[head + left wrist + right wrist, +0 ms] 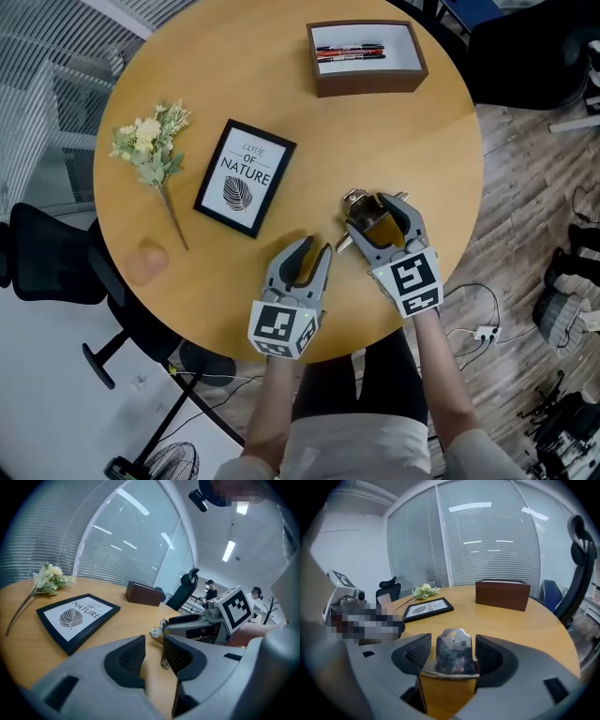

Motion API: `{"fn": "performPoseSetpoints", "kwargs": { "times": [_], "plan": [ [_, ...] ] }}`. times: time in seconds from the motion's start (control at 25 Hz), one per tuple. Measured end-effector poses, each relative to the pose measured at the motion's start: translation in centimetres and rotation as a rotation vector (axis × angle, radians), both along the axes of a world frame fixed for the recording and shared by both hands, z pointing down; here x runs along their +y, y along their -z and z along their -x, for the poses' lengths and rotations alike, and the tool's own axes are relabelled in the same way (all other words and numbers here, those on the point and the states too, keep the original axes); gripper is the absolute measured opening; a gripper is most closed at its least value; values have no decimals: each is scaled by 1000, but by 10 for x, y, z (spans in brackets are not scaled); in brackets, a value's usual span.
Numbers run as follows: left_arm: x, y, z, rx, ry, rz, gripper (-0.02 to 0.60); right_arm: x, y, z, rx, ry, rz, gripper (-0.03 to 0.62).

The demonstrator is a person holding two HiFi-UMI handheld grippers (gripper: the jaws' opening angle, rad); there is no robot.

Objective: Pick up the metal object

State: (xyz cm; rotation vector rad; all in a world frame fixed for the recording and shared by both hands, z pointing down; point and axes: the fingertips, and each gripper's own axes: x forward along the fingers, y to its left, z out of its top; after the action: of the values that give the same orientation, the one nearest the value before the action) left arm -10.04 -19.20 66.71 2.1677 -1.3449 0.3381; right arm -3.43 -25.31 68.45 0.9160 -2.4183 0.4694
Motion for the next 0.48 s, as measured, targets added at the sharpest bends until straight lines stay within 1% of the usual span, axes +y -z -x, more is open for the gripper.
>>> {"fn": "performPoseSetpoints", "kwargs": {
  "times": [0.12,0.2,0.36,0.48],
  "plan": [
    [4,-9,3,-7,7,11,114,-2,-13,5,49,3,12,300],
    [8,-12,5,-12,15,14,114,-2,-19,7,94,7,12,307],
    [13,-9,7,-2,39,-9,114,-6,-26,4,192,2,-15,334],
    [14,-9,7,2,45,-14,114,-11,-27,5,212,-4,-34,342]
  ]
}}
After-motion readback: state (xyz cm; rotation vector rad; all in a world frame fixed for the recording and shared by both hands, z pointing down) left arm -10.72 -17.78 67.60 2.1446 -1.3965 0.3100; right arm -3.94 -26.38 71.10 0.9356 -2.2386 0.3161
